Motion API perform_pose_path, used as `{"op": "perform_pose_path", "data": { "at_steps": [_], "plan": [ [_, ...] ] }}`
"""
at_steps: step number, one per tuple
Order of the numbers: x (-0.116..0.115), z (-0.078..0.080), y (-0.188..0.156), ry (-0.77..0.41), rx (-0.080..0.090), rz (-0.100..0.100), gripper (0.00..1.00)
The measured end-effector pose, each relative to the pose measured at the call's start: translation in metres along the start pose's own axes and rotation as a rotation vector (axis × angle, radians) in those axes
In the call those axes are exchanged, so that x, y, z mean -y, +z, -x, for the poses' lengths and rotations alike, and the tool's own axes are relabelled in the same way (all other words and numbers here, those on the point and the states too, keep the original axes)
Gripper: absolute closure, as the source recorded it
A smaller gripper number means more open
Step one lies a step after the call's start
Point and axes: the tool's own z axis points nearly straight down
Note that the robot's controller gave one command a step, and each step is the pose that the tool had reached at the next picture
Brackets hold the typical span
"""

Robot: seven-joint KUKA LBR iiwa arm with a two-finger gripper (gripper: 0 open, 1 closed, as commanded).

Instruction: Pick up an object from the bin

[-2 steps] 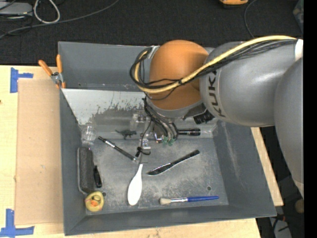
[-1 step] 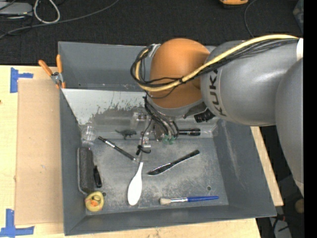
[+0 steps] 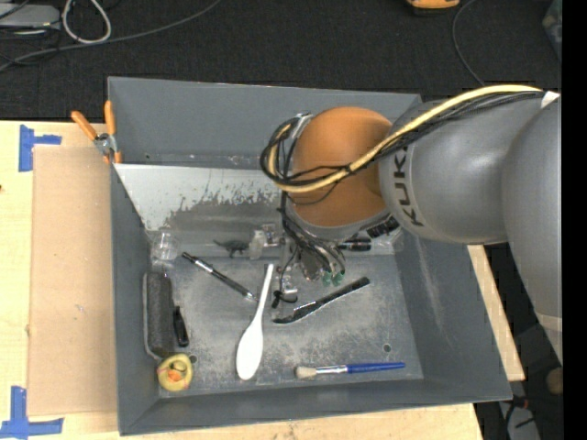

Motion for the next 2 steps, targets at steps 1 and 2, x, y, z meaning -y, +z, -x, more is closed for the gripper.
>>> {"op": "perform_pose_path", "data": {
  "at_steps": [1,2],
  "plan": [
    [0.056,-0.037,-0.001,0.007,0.002,0.0,0.0],
    [0.071,-0.04,0.019,-0.355,-0.002,0.003,0.0]
  ]
}}
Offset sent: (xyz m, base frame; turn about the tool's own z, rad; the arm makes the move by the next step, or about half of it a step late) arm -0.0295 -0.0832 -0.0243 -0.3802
